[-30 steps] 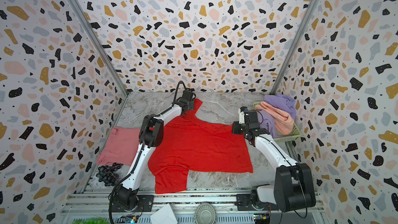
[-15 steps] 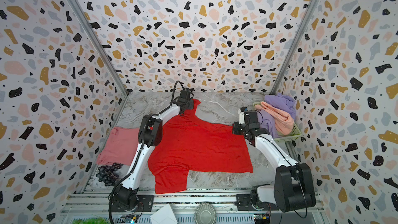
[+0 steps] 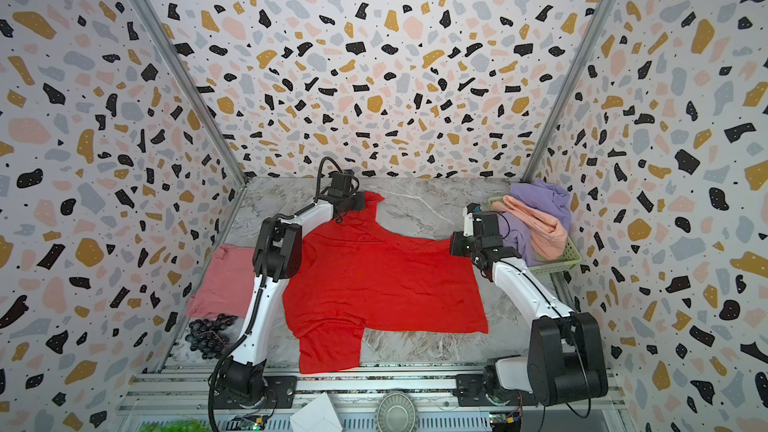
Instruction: Fold and stack the t-shirts
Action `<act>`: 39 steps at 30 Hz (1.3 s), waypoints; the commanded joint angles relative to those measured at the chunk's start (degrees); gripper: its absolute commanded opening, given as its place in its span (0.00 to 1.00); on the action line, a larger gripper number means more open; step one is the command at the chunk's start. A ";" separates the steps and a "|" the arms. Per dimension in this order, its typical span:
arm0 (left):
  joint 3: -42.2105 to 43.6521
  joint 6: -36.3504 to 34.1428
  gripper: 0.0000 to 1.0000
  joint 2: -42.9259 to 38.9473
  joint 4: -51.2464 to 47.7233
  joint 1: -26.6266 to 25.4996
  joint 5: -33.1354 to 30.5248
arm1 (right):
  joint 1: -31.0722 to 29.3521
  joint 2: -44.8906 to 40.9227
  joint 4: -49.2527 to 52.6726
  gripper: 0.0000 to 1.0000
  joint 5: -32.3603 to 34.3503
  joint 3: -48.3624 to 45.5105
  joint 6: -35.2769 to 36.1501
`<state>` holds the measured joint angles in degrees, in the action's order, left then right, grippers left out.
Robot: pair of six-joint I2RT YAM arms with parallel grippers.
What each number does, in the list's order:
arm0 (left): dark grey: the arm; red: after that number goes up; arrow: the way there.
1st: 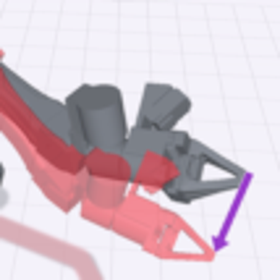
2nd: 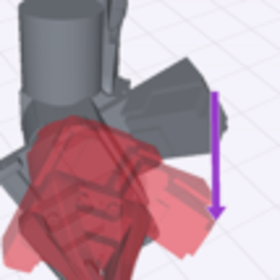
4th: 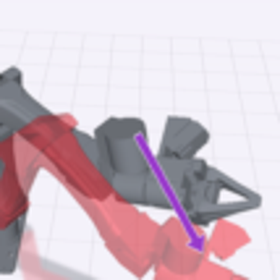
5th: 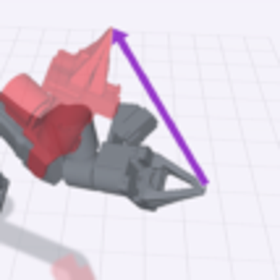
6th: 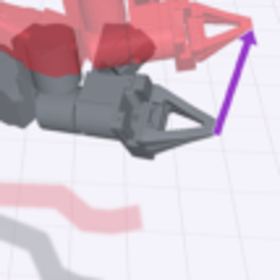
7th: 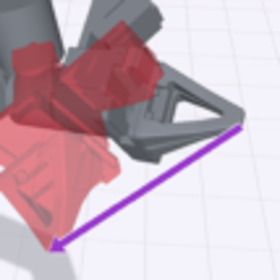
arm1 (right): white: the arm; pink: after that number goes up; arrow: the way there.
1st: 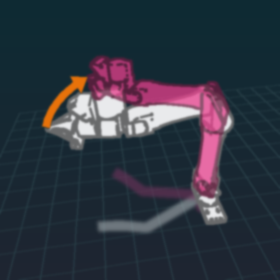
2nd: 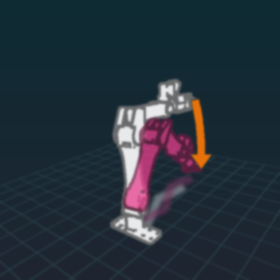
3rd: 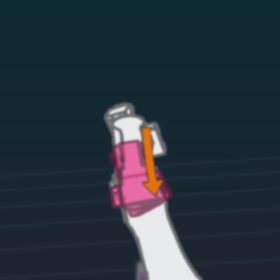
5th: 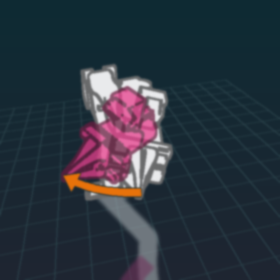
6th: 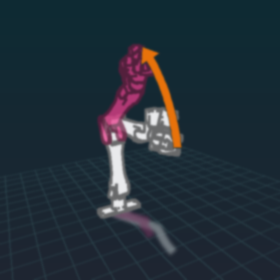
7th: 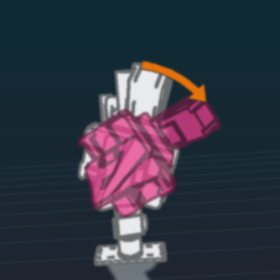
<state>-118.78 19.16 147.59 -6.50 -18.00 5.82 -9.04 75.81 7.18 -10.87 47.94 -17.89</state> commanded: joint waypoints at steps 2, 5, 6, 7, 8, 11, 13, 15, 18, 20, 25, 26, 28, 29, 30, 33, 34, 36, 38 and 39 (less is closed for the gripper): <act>3.46 1.94 0.00 -2.24 0.88 1.46 5.43 | 0.55 0.03 -1.03 0.00 0.06 1.98 0.30; 4.06 3.27 0.00 -2.47 2.43 2.19 8.70 | 0.90 0.12 -1.41 0.00 -0.17 1.72 0.21; 4.08 3.58 0.00 -2.57 2.90 2.37 9.66 | 1.03 0.19 -1.51 0.00 -0.34 1.65 0.11; 4.08 3.87 0.00 -2.70 3.24 2.52 10.31 | 1.17 0.37 -1.71 0.00 -0.50 1.61 -0.01; 3.99 4.13 0.00 -2.87 3.42 2.71 10.66 | 1.28 0.51 -1.80 0.00 -0.67 1.56 -0.10; 4.13 4.31 0.00 -3.84 3.91 3.12 11.86 | 1.56 0.83 -2.51 0.00 -0.85 1.40 -0.33; 4.28 4.52 0.00 -4.74 4.24 3.58 12.87 | 1.77 1.22 -3.17 0.00 -0.90 1.53 -0.46; 4.76 4.66 0.00 -6.10 4.66 4.12 13.47 | 2.23 1.69 -3.96 0.00 -0.96 1.92 -0.43; 5.46 4.58 0.00 -8.35 4.70 5.01 13.91 | 3.26 2.49 -4.89 0.00 -1.05 2.96 -0.26; 6.29 4.57 0.00 -10.01 4.82 5.67 14.00 | 4.08 3.06 -5.58 0.00 -1.25 3.89 -0.12; 7.60 2.82 0.00 -14.48 3.13 6.83 13.34 | 6.24 4.75 -7.29 0.00 -1.60 6.69 0.16; 7.60 2.05 0.00 -15.43 2.26 6.99 13.09 | 6.52 5.10 -7.74 0.00 -1.52 7.19 0.21; 7.60 0.84 0.00 -17.33 0.35 7.17 11.82 | 6.94 5.86 -8.33 0.00 -1.58 8.34 0.16; 7.58 0.18 0.00 -18.42 -0.59 7.26 11.10 | 7.24 6.31 -8.63 0.00 -1.60 8.98 0.16; 7.69 -0.41 0.00 -19.55 -1.47 7.34 10.60 | 7.51 6.68 -8.98 0.00 -1.51 9.62 0.14; 8.77 -1.69 0.00 -22.91 -3.19 7.62 8.80 | 8.42 7.95 -10.44 0.00 -1.51 11.23 -0.30; 9.04 -2.07 0.00 -23.91 -3.77 7.71 8.21 | 8.63 8.40 -10.74 0.00 -1.45 11.78 -0.33; 10.05 -3.10 0.00 -26.25 -4.97 8.04 6.83 | 9.22 9.36 -11.60 0.00 -1.36 12.88 -0.61; 11.33 -4.05 0.00 -28.50 -5.75 8.42 5.78 | 9.73 10.36 -12.40 0.00 -1.60 13.58 -0.96; 12.23 -4.37 0.00 -29.90 -5.80 8.63 5.24 | 10.07 10.92 -12.85 0.00 -1.79 13.98 -1.17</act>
<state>-108.25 17.50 121.47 -11.03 -10.48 14.13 0.14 86.30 -3.51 -12.49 59.46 -18.15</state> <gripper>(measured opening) 0.047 0.057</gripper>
